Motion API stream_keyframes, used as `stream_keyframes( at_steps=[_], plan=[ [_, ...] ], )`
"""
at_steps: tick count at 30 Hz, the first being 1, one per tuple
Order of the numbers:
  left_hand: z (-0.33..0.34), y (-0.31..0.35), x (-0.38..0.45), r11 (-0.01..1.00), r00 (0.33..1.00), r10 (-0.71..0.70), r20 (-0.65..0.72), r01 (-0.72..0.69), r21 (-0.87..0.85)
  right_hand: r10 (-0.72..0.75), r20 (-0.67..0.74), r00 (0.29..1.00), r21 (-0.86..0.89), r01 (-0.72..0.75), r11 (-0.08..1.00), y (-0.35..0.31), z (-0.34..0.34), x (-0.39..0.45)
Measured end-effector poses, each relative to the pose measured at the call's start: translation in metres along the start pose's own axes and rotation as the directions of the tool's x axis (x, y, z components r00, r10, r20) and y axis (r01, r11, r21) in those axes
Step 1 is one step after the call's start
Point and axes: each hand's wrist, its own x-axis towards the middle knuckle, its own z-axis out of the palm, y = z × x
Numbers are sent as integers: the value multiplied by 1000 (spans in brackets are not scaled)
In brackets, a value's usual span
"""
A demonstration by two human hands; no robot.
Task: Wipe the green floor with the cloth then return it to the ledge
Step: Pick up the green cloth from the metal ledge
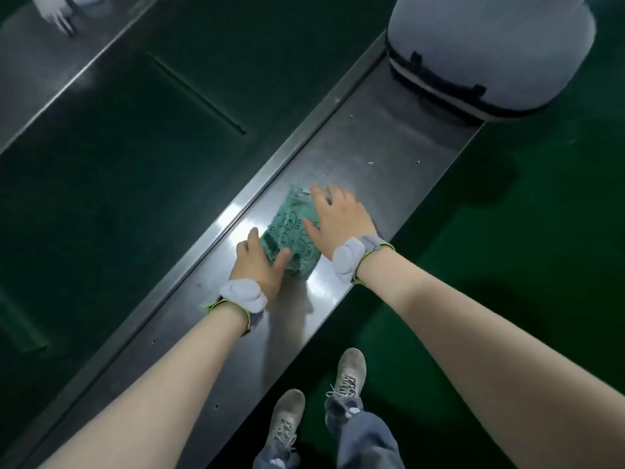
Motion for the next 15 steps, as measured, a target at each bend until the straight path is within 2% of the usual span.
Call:
stream_keyframes(
  at_steps=[2, 4, 7, 11, 15],
  plan=[
    [12, -4, 9, 995, 995, -86, -41, 83, -54, 70, 91, 993, 15, -71, 997, 2, 17, 14],
    [22, -10, 15, 986, 989, -120, -87, 108, -125, 89, 155, 984, 36, -95, 995, 5, 28, 23],
    [27, -14, 21, 968, 986, -146, -84, 125, -216, 75, 128, 989, 44, -81, 996, 5, 39, 28],
    [21, -13, 21, 988, 996, -86, -7, 84, -131, 94, 119, 988, 95, -105, 990, -3, 35, 22],
    [14, -2, 10, 990, 1000, -24, -14, 22, -141, 126, 40, 991, 87, -129, 988, -2, 25, -7]
  ],
)
